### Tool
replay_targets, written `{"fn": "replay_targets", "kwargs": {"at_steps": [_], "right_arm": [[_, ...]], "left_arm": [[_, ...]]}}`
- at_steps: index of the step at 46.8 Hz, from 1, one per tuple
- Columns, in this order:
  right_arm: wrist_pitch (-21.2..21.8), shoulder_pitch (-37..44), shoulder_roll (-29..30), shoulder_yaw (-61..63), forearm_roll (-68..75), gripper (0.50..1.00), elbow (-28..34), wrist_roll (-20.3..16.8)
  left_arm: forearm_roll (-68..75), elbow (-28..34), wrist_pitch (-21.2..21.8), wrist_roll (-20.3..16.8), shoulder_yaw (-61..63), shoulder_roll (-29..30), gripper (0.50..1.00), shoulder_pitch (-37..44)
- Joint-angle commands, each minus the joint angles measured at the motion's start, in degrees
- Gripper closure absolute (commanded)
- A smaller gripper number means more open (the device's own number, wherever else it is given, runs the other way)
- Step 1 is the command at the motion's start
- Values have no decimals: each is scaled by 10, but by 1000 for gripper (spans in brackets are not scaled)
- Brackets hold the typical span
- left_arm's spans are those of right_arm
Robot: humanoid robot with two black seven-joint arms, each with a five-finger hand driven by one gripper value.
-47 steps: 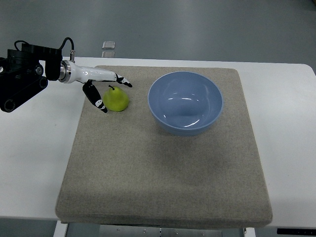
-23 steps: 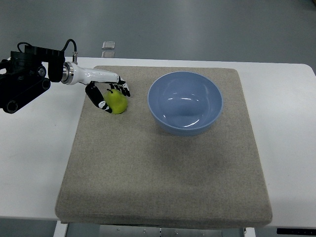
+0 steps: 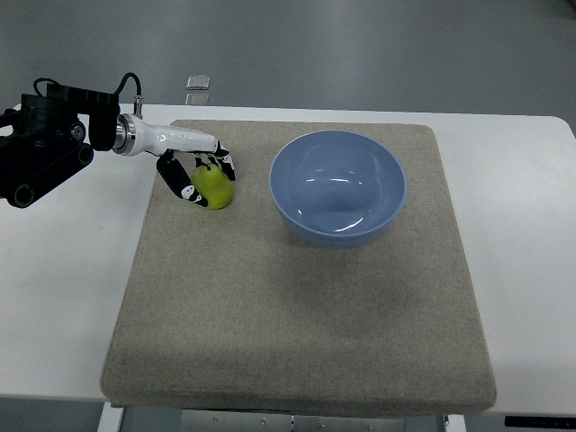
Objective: Place pear in bowl with left hand
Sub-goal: 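Lower the left hand around the pear and close fingers on it, then lift the pear with the left hand and carry it toward the bowl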
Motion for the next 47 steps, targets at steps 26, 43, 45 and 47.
{"fn": "replay_targets", "kwargs": {"at_steps": [26,43,45,47], "right_arm": [[0,0,0,0,0,574,0,0],[0,0,0,0,0,574,0,0],[0,0,0,0,0,574,0,0],[1,0,0,0,0,574,0,0]], "left_arm": [[-79,0,3,0,-13,4,1000,-54],[-126,-1,3,0,-13,-1,1000,-117],[-126,-4,4,0,-13,-2,1000,-117],[-126,-5,4,0,-13,-3,1000,-117]]}}
